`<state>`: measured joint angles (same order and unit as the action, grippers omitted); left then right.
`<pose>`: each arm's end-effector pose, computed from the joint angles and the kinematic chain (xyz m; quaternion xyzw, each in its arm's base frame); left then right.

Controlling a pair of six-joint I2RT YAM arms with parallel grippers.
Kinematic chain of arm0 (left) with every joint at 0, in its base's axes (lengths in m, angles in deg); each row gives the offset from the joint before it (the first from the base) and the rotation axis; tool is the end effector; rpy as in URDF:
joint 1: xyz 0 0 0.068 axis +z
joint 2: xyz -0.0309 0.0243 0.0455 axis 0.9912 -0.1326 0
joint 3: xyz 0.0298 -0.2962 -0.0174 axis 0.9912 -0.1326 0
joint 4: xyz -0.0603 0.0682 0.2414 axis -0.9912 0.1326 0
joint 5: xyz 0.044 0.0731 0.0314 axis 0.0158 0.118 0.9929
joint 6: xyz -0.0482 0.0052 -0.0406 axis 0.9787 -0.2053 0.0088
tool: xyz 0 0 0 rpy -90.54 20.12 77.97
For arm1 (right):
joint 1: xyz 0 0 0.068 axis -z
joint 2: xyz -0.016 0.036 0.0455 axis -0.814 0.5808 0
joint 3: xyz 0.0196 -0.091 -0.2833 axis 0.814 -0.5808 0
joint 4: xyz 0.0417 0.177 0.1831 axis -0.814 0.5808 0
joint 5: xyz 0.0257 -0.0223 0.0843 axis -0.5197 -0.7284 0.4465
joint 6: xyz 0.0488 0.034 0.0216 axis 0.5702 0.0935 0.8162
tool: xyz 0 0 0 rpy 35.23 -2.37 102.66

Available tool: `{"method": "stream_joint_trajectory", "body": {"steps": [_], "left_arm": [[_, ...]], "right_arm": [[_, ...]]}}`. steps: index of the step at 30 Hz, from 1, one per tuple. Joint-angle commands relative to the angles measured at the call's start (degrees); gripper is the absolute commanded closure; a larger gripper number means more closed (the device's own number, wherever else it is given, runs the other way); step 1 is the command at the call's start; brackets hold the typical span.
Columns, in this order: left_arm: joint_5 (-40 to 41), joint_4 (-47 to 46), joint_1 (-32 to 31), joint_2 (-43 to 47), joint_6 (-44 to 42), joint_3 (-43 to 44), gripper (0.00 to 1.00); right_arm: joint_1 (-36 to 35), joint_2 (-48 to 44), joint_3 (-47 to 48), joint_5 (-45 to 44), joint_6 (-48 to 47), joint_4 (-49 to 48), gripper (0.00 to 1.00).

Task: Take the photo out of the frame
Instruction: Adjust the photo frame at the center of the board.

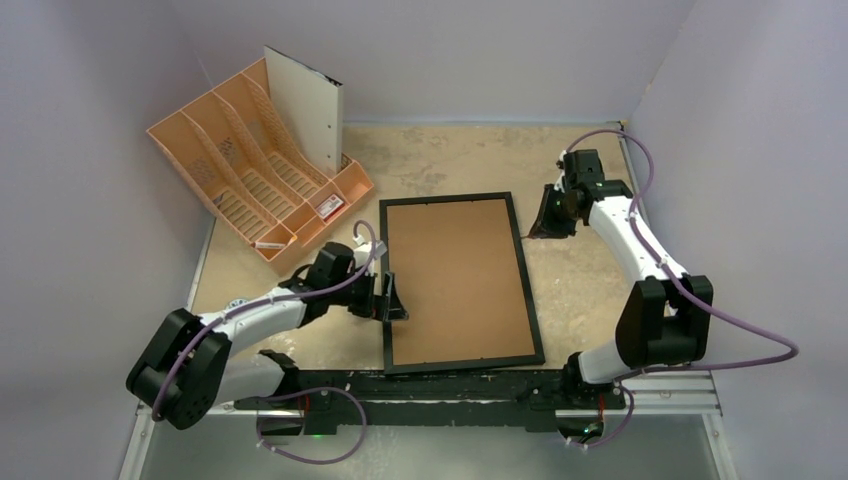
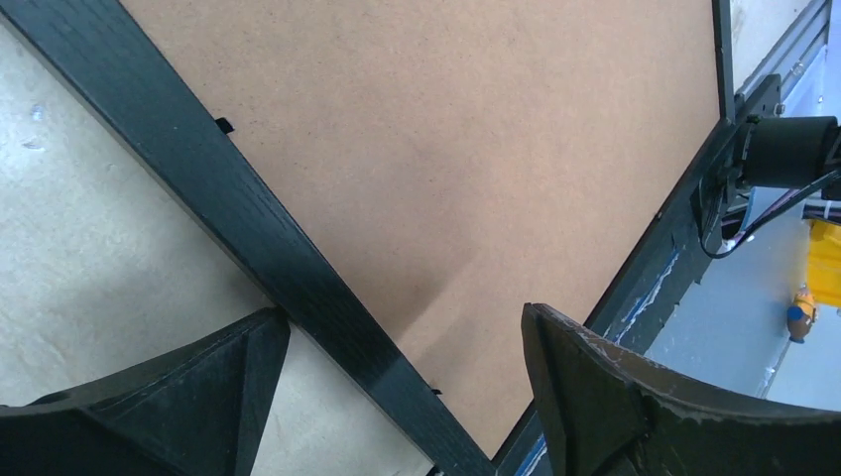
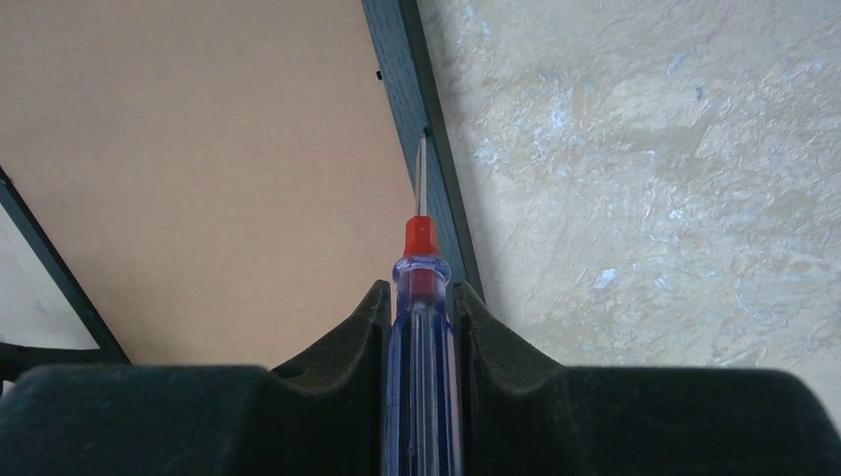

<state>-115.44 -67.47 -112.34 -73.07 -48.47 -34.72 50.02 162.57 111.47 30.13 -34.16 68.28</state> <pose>0.1696 -0.1256 0.1698 0.1072 0.8983 -0.3801 0.1925 0.3104 0.0294 0.2853 0.1185 0.9475 0.1117 0.2752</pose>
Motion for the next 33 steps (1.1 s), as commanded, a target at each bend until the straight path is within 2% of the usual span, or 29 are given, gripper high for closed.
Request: {"method": "stream_joint_trajectory", "body": {"steps": [1, 6, 9, 14, 19, 22, 33], "left_arm": [[-0.12, -3.54, -3.99, -0.51, 4.32, -2.13, 0.09], [0.44, -5.64, -4.86, 0.06, 6.82, -3.53, 0.11], [0.22, -7.86, -5.91, 0.28, 9.0, -4.58, 0.13], [0.16, -12.81, -7.81, -0.38, 12.94, -6.12, 0.13], [2.29, -17.63, -11.81, -2.32, 16.91, -6.81, 0.13], [5.13, -22.5, -16.6, -4.06, 20.96, -6.77, 0.14], [15.86, -31.16, -26.54, -6.84, 29.55, -6.35, 0.15]], "right_arm": [[-0.01, 0.97, 1.25, 0.38, -1.24, 0.91, 1.0], [0.05, -0.83, 1.38, -3.81, 0.1, -0.53, 1.0], [0.44, 0.14, 2.69, -8.66, -0.07, 1.0, 1.0], [1.78, 2.19, 2.48, -10.95, -0.51, 2.11, 1.0], [2.11, 3.71, 2.73, -6.91, -1.32, 1.22, 1.0], [2.15, 5.2, 3.97, -3.99, -2.0, 0.93, 1.0], [2.1, 14.55, 12.52, 7.46, -6.72, 1.55, 1.0]]}}
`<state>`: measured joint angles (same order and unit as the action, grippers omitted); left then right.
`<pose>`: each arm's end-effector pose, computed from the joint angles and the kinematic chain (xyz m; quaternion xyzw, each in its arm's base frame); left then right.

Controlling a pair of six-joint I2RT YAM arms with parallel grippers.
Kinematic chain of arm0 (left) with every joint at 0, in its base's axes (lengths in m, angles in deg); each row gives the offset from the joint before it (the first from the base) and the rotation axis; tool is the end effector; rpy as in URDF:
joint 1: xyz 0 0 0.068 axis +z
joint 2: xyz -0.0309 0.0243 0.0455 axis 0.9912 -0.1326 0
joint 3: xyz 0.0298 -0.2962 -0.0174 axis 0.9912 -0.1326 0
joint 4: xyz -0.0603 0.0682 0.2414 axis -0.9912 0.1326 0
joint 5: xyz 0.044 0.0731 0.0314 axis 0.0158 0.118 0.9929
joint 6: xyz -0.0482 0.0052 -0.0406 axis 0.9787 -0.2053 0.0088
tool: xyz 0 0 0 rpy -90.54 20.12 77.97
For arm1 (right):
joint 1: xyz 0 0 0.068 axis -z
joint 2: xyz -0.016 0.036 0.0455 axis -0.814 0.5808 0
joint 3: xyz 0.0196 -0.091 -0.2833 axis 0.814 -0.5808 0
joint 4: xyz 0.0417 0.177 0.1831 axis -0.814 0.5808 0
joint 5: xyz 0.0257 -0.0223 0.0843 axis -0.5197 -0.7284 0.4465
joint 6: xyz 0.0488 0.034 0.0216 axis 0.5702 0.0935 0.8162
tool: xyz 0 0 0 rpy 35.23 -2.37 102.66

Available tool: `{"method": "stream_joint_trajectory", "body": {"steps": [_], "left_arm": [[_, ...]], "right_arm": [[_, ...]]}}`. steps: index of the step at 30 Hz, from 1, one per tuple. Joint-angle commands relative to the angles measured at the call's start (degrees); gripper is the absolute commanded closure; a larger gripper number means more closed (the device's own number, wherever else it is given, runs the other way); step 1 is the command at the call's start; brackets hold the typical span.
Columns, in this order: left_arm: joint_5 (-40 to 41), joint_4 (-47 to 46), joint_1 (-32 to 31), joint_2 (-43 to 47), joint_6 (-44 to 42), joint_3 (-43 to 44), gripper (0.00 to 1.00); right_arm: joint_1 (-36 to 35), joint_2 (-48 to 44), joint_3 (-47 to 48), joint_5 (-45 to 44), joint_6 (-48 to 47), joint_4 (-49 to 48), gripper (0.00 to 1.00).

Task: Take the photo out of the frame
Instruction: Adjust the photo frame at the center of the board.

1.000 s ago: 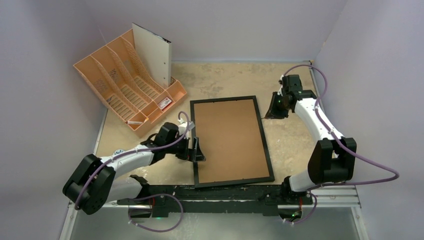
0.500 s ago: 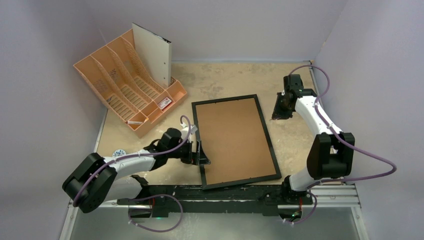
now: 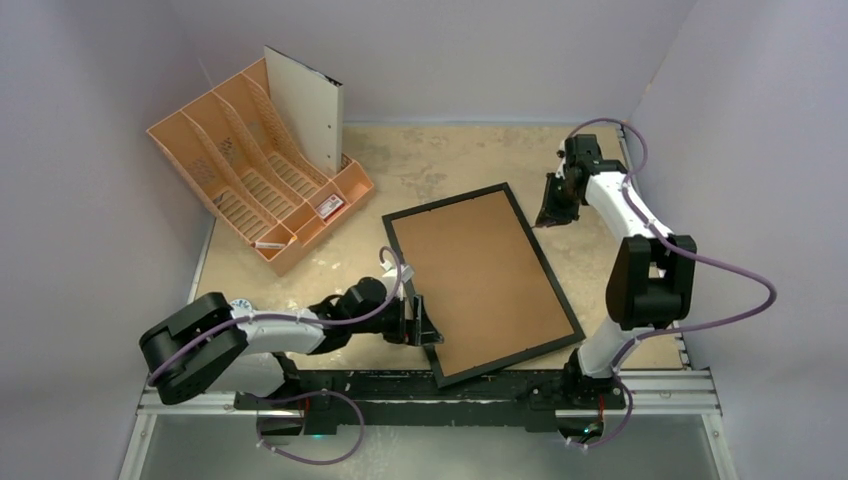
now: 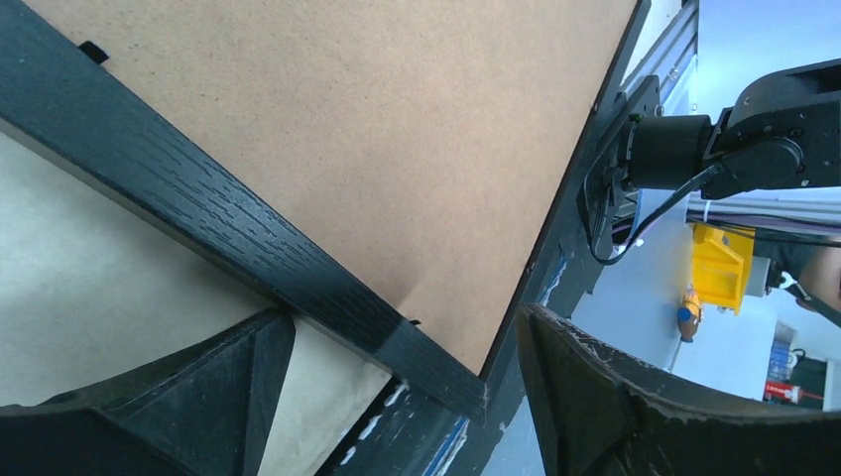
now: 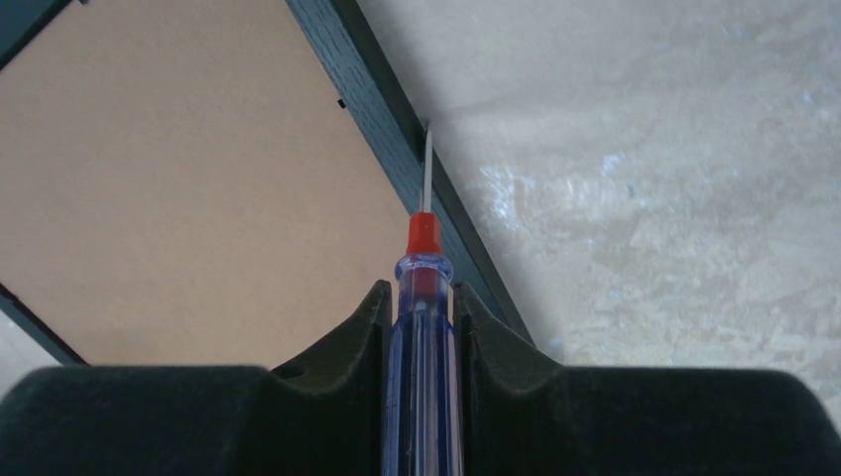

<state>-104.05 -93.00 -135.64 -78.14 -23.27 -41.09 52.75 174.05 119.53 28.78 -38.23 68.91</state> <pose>0.1227 -0.1900 0.1580 0.0745 0.8680 -0.4610 0.1688 0.3609 0.0149 0.2650 0.1135 0.9584 0.0791 0.2497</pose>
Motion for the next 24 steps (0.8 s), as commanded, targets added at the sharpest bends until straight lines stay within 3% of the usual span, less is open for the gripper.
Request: {"method": "stream_joint_trajectory", "body": {"steps": [1, 10, 13, 15, 19, 22, 24], "left_arm": [[5.12, -6.79, -4.14, -2.68, 5.07, 0.16, 0.15], [9.91, -15.11, -11.66, -7.55, 7.66, 2.05, 0.15], [13.23, -7.26, -12.07, -5.44, 5.76, 3.87, 0.15], [17.47, 0.13, -11.21, 0.28, 4.12, 3.29, 0.1], [17.93, 15.94, -5.44, 11.73, -5.21, 5.99, 0.07], [13.79, 22.72, 1.66, 15.27, -14.7, 10.2, 0.04], [6.78, 26.4, 7.85, 12.51, -22.23, 15.58, 0.03]], "right_arm": [[-0.63, 3.88, 4.99, 9.31, -2.85, 0.6, 1.0], [-0.56, 9.68, 12.0, 10.67, -3.01, 1.32, 1.0], [-0.56, 9.37, 13.96, 7.3, -1.56, 1.77, 1.0], [-0.44, 7.96, 15.22, 1.47, -0.49, 3.7, 1.0], [3.2, -0.52, 11.22, -4.21, 3.08, 3.44, 1.0], [6.32, -7.31, 5.43, -5.22, 5.99, 3.64, 1.0], [6.79, -12.99, 0.24, -4.93, 8.48, 2.78, 1.0]]}}
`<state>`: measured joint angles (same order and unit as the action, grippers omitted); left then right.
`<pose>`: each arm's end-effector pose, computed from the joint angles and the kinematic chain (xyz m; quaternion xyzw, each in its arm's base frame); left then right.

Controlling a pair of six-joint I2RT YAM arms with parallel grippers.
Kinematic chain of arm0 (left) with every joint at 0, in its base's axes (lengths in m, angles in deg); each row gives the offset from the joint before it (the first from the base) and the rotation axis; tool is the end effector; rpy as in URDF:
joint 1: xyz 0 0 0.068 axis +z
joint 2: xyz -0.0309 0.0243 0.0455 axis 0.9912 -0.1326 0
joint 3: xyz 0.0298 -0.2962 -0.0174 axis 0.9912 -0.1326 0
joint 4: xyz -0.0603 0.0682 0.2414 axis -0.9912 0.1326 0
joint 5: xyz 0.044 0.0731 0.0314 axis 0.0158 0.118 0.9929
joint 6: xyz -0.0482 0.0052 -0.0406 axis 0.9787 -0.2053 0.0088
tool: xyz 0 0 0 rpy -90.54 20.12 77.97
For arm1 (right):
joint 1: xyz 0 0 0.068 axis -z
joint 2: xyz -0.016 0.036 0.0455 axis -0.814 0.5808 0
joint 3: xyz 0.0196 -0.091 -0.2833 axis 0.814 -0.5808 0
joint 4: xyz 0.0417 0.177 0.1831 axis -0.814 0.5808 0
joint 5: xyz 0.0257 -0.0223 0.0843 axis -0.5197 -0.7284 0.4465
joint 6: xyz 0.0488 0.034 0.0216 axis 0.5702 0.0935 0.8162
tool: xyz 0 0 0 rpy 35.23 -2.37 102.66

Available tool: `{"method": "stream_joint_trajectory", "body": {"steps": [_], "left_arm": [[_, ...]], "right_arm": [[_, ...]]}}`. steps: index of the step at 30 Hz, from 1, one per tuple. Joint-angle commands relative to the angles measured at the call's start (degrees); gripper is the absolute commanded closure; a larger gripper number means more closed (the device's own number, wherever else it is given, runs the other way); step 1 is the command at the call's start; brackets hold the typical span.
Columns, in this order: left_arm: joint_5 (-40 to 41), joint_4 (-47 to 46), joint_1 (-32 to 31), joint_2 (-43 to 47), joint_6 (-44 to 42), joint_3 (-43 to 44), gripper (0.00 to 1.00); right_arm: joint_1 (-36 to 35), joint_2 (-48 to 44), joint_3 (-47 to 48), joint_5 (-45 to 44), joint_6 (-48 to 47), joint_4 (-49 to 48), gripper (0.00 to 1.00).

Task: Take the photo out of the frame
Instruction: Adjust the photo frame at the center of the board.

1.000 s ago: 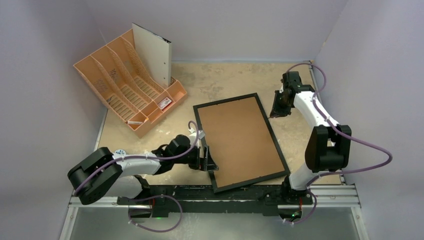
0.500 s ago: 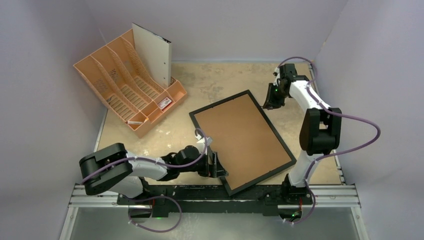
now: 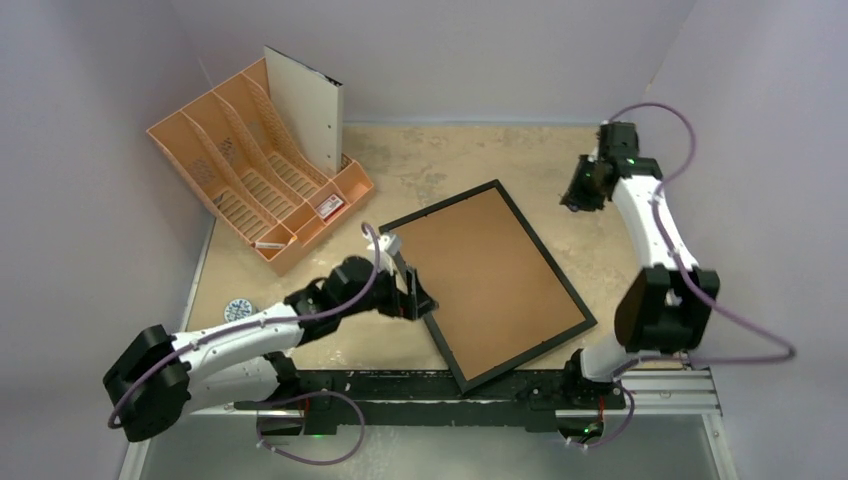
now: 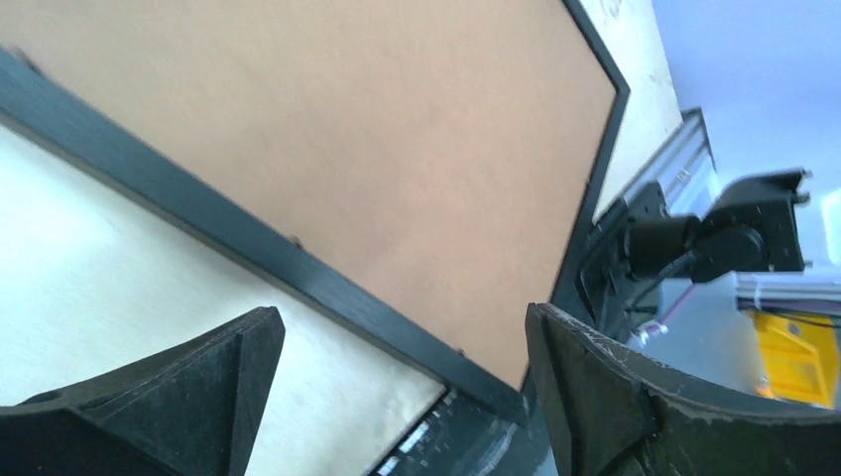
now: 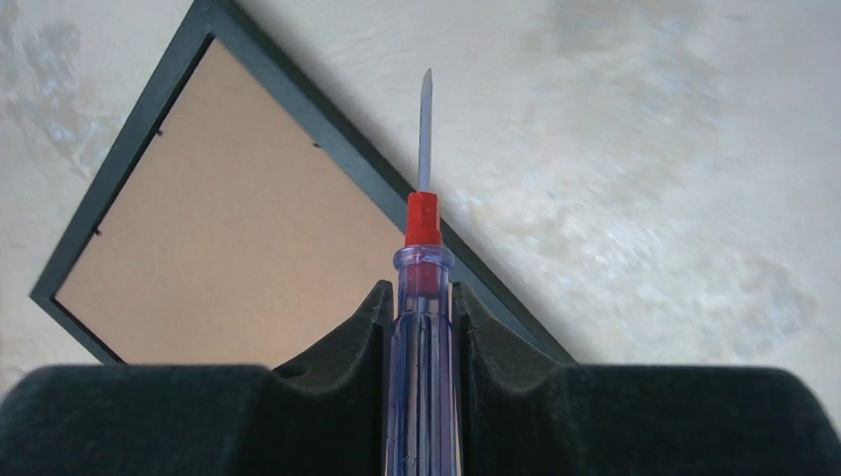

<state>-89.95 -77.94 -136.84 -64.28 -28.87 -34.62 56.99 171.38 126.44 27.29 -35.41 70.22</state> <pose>0.1227 -0.1781 0.2136 0.0684 0.8532 -0.4217 0.2994 0.3638 -0.0132 0.3176 0.1698 0.9289 0.0731 0.3209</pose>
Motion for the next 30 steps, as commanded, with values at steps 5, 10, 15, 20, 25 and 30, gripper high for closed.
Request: {"method": "stream_joint_trajectory", "body": {"steps": [5, 10, 15, 20, 25, 30], "left_arm": [[-20.65, 19.88, 22.45, -18.74, -33.2, 32.92, 0.03], [-32.03, 31.02, 27.95, -43.96, -41.55, 62.46, 0.09], [-33.59, 38.4, 28.13, -60.23, -48.4, 84.07, 0.09], [-33.86, 37.43, 28.76, -68.05, -50.81, 89.26, 0.09], [-33.84, 33.81, 29.55, -69.37, -51.98, 86.81, 0.09], [-33.48, 33.31, 29.88, -69.85, -55.43, 85.98, 0.08]], "right_arm": [[2.86, -22.93, -16.19, -6.51, 13.49, 3.27, 1.0], [2.87, -29.75, -17.8, -11.8, 17.66, 13.95, 1.0], [2.93, -32.68, -14.96, -16.43, 21.25, 24.67, 1.0], [2.89, -32.49, -16.58, -12.45, 23.8, 33.9, 1.0], [2.94, -33.65, -18.34, -12.7, 26.25, 39.13, 1.0], [2.95, -36.26, -20.87, -10.97, 27.12, 39.37, 1.0]]}}
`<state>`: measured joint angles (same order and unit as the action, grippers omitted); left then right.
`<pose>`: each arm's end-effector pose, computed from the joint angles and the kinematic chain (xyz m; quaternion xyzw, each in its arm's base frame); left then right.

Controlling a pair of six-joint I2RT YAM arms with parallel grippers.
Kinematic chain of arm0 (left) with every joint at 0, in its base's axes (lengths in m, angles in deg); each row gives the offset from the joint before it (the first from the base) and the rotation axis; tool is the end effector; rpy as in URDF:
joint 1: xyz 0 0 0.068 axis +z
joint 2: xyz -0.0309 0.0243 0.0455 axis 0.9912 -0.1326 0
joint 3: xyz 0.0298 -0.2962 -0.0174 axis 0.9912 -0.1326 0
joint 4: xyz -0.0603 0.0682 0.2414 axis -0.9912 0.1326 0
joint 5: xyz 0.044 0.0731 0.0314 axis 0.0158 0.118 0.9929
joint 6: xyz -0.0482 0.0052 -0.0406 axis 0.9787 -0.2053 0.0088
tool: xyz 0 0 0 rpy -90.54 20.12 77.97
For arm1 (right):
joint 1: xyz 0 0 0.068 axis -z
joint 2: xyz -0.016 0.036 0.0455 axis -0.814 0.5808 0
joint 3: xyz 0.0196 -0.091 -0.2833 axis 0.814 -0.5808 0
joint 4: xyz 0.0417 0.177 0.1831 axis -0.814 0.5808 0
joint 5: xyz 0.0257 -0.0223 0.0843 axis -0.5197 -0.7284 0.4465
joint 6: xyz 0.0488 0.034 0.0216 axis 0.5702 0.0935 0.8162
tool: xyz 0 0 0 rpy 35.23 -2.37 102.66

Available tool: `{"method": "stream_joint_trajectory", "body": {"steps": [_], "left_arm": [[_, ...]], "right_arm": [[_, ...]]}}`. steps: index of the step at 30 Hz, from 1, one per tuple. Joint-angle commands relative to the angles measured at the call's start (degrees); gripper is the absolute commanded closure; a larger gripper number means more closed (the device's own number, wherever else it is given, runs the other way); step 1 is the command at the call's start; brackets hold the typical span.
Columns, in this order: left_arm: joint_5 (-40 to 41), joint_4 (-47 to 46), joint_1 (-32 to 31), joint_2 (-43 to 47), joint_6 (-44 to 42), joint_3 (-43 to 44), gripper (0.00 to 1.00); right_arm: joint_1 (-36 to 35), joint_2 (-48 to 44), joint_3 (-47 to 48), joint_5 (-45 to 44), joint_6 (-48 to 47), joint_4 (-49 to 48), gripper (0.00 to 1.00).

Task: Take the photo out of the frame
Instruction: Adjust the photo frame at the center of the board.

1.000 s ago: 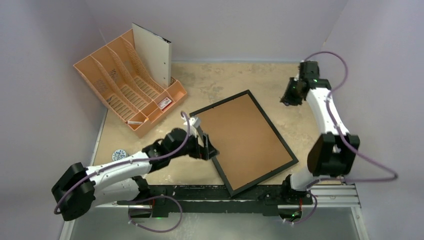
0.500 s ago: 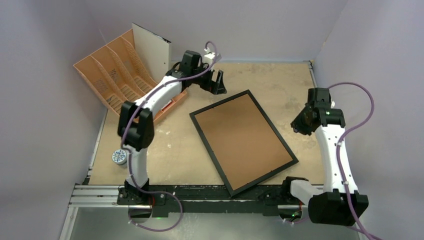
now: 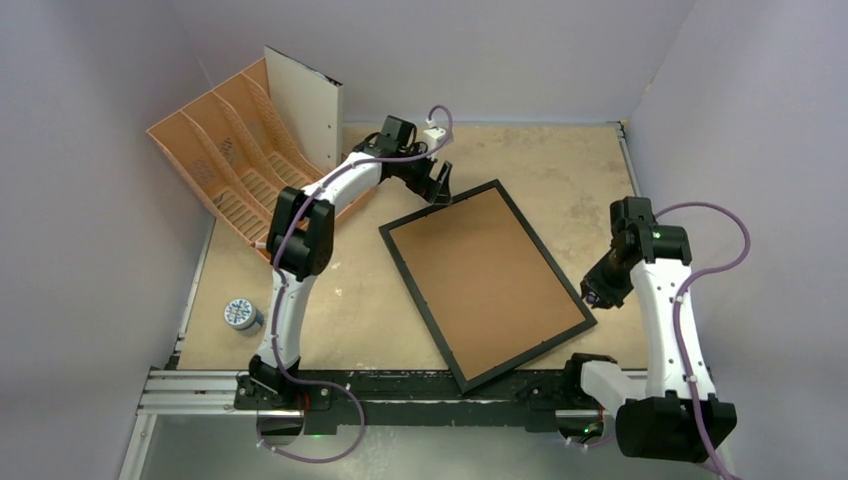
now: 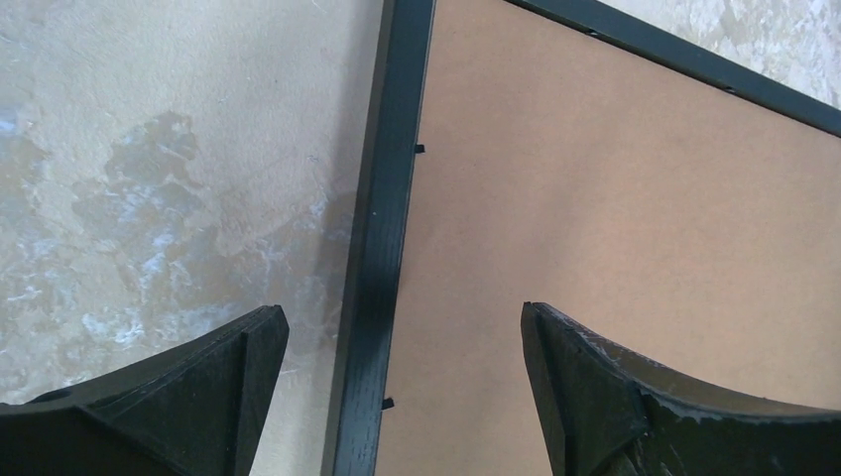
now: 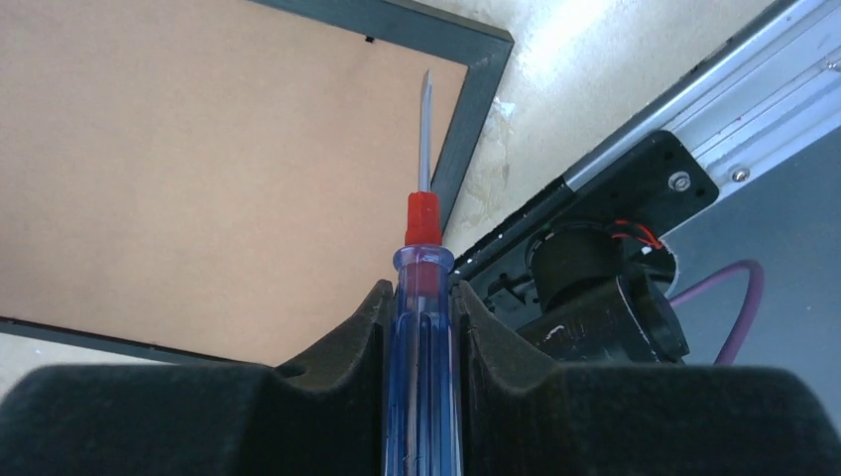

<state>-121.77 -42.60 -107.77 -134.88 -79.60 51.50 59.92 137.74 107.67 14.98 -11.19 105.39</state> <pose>0.4711 -0.2553 0.2160 0.3251 0.8325 -0.3498 0.2810 0.1497 -0.0220 0.3235 0.4193 0.8908 -0.0241 0.1735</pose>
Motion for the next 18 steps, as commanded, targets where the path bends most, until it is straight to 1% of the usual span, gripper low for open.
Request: {"method": "stream_joint_trajectory", "body": {"steps": [1, 4, 6, 14, 18], "left_arm": [[-1.29, -2.0, 0.9, 0.68, -5.46, -0.5, 0.08], [-1.31, -2.11, 1.59, 0.16, -5.98, -0.65, 0.08], [-1.53, -2.3, 1.98, -0.14, -6.16, -0.61, 0.08], [-1.3, -3.8, 2.25, -0.01, -7.07, -2.44, 0.08], [-2.32, -3.51, 2.27, -1.26, -7.36, -2.51, 0.08]], "right_arm": [[-0.05, -2.92, -4.01, 2.86, 3.34, 4.26, 1.0], [0.01, -3.9, -9.04, 6.04, 4.96, 5.21, 1.0], [0.01, -4.75, -10.53, 5.93, 5.34, 5.24, 1.0], [-0.01, -8.94, -12.22, 6.96, 7.34, 5.13, 1.0], [-0.05, -6.76, -13.77, 6.07, 8.58, 5.1, 1.0]]}}
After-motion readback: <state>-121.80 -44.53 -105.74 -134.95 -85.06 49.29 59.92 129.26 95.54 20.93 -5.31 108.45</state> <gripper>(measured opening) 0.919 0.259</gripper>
